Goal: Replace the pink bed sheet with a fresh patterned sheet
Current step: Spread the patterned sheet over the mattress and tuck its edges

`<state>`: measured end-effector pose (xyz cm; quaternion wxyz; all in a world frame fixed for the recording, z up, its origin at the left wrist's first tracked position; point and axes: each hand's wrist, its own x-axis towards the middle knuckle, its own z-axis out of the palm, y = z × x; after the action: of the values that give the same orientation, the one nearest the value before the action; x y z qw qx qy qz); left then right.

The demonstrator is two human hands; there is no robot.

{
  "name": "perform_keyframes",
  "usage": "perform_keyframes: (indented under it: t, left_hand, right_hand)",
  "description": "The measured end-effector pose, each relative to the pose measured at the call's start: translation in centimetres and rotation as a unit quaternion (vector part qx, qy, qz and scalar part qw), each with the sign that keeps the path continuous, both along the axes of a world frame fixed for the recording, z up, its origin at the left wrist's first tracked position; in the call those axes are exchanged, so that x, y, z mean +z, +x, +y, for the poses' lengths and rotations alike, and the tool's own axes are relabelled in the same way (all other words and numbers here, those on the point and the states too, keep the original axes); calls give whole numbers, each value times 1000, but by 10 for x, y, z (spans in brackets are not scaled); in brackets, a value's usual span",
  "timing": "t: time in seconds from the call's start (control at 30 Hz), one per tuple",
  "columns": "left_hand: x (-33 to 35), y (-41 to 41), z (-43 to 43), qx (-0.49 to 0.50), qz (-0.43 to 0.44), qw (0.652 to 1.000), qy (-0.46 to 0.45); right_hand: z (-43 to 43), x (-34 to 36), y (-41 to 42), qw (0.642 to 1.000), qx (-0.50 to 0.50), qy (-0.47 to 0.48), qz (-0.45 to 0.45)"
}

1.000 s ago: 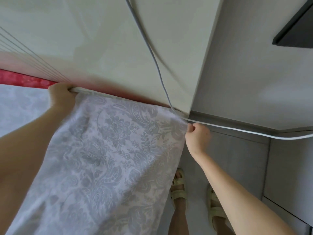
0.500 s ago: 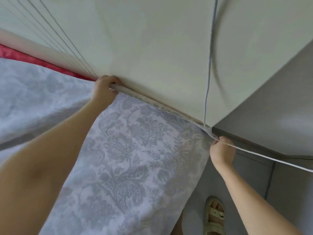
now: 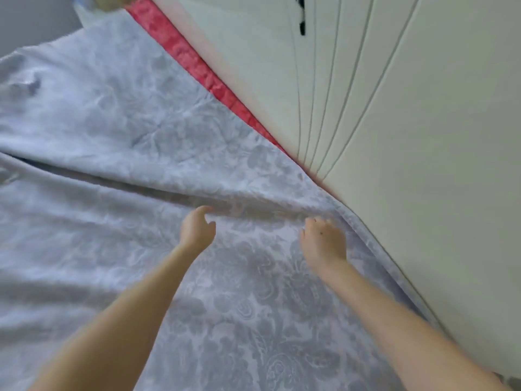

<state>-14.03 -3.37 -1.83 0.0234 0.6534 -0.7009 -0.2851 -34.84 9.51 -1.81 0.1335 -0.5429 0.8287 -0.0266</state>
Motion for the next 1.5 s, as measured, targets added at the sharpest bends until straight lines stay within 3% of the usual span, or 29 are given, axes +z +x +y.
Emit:
perform_keyframes:
  t: [0.2, 0.37, 0.47, 0.6, 0.8, 0.9, 0.93, 0.97, 1.0, 1.07, 1.1, 1.2, 1.27, 1.33, 1.4, 1.43, 1.5]
  left_hand:
    - [-16, 33, -36, 118, 11, 993, 2]
    - [-46, 44, -67, 144, -55, 988, 27]
    - [-71, 47, -83, 110, -127, 985, 44]
    - [-105, 45, -108, 134, -141, 977, 87]
    - [-138, 39, -150, 139, -195, 971, 15]
    - [-145, 36, -169, 142, -153, 978, -27]
    - [-149, 35, -176, 145, -146, 978, -35]
    - [-151, 34, -182, 147, -139, 978, -43]
    - [-153, 33, -188, 145, -130, 979, -53]
    - [-151, 30, -196, 124, -119, 982, -76]
    - [-150, 27, -202, 108, -114, 984, -78]
    - [-147, 7, -228, 59, -106, 990, -72]
    - [-149, -9, -253, 36, -109, 993, -41]
    - [-154, -24, -271, 24, -98, 995, -26]
    - [-162, -32, -280, 15, -99, 994, -34]
    - [-165, -35, -280, 11, -101, 994, -37]
    - [-168, -35, -283, 8, -91, 995, -30]
  right_hand:
    - [-126, 2, -14, 999, 41, -15, 7]
    - [-220, -16, -26, 997, 39, -10, -67]
    - [-271, -32, -31, 996, 50, -1, -73]
    - [-334, -56, -28, 996, 58, -11, -70]
    - [-417, -88, -17, 997, 40, -9, -64]
    - [-455, -91, -1, 984, 12, -56, -171]
    - [-466, -90, 7, 982, 34, -78, -170]
    - [-471, -85, 10, 985, 82, -103, -115]
    - [-477, -76, 9, 972, 173, -160, -3]
    - [-488, -50, -12, 880, 306, -276, 236]
    - [-499, -41, -30, 846, 340, -289, 291]
    - [-525, -21, -74, 833, 367, -284, 301]
    - [-533, -19, -64, 828, 376, -262, 324]
    - [-539, -31, -45, 814, 347, -140, 444]
    - [-536, -47, -33, 755, 325, -19, 569]
    - [-530, -50, -27, 741, 303, 31, 598]
    - [-518, -56, -18, 750, 280, 92, 592]
